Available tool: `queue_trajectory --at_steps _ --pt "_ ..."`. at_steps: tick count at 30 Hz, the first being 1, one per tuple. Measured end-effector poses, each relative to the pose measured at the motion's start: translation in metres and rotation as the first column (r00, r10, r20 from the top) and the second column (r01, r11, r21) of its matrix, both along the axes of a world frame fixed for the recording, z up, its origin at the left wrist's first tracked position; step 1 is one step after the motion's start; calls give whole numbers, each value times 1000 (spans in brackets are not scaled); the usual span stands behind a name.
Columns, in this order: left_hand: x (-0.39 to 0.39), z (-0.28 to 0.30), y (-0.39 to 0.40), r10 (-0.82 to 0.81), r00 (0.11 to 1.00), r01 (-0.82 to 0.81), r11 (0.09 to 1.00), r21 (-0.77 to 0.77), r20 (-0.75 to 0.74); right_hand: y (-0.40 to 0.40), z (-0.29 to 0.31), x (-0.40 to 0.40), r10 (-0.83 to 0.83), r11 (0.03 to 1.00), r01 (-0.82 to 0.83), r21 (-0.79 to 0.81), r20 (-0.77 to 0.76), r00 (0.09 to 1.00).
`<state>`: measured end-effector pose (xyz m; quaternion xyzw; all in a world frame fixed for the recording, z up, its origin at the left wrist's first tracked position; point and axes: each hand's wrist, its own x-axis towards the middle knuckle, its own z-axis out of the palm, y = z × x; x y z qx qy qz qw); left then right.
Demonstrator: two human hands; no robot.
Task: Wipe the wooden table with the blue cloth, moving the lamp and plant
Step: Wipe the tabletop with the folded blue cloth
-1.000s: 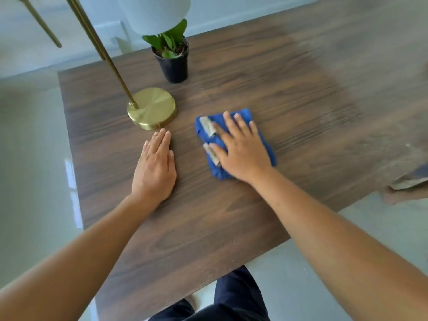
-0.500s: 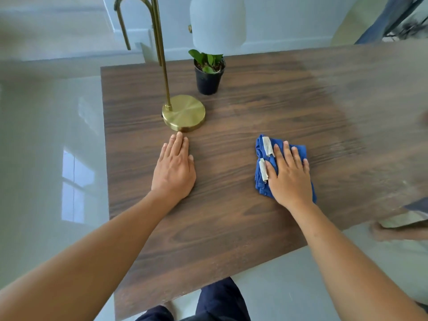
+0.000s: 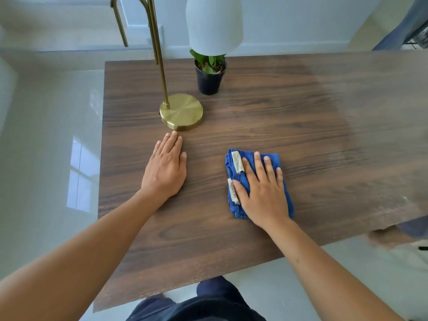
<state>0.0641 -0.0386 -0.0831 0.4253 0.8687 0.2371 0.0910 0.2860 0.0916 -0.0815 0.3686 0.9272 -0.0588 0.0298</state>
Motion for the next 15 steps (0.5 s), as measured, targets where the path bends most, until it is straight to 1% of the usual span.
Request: queue_trajectory --at_steps 2,3,4,5,6,7,8,9,10,11,12,14,15 --pt "0 1 -2 22 998 -27 997 71 64 -16 0 -20 42 999 -42 -22 -24 999" --pt "-1 2 -3 28 995 -38 995 97 98 -23 0 -28 78 995 -81 -58 -53 996" --pt "0 3 -6 27 991 -41 993 111 129 -27 2 -36 112 986 -124 -114 -105 988" --pt "0 4 -9 15 988 -34 992 119 152 -28 4 -43 112 969 -151 -194 -196 974" --pt "2 5 -12 -12 986 -9 992 125 166 -24 8 -48 53 951 -140 -277 -301 952" --pt "6 7 -15 -53 983 30 991 132 175 -17 11 -51 -41 937 -95 -337 -377 925" --pt "11 9 -16 -105 978 80 987 140 180 -7 12 -51 -126 933 -25 -359 -391 912" --pt "19 11 -16 -158 971 133 981 144 179 1 12 -49 -165 943 49 -328 -337 927" --pt "29 12 -14 -209 964 188 973 135 163 5 10 -45 -163 959 94 -267 -248 955" --pt "39 12 -12 -250 960 239 966 97 124 4 7 -40 -135 974 102 -204 -156 979" --pt "49 10 -9 -278 958 278 960 22 69 0 3 -37 -113 981 95 -169 -98 989" --pt "57 5 -8 -287 957 278 950 -145 -44 -12 -1 -36 -101 983 89 -158 -68 993" --pt "56 4 -13 -285 955 265 946 -189 -84 -19 -1 -36 -102 984 90 -156 -66 993"
